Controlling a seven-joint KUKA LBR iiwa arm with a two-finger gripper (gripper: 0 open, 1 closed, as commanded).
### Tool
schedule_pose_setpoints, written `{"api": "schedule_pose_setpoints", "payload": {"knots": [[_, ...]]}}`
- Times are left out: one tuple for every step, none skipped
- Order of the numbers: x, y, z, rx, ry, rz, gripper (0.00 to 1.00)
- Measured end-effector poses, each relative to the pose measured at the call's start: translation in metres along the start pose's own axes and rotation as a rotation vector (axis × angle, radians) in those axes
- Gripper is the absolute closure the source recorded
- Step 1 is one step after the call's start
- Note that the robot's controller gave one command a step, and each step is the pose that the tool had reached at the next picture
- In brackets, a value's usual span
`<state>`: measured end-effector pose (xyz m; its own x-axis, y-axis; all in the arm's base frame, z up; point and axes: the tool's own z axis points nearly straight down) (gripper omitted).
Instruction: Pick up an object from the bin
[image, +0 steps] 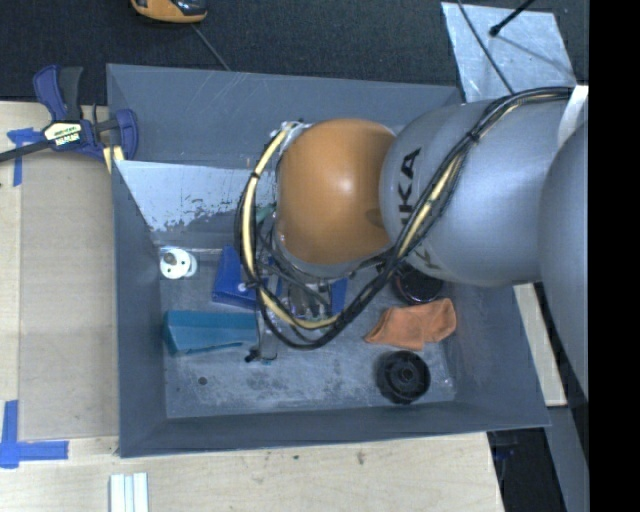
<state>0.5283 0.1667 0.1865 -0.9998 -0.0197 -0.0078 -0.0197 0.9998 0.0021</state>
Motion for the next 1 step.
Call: {"api": "schedule_pose_setpoints", "payload": {"knots": [[0.008,0.0793,0.0269,-0.002,0.006,-0.143,0.0]]}}
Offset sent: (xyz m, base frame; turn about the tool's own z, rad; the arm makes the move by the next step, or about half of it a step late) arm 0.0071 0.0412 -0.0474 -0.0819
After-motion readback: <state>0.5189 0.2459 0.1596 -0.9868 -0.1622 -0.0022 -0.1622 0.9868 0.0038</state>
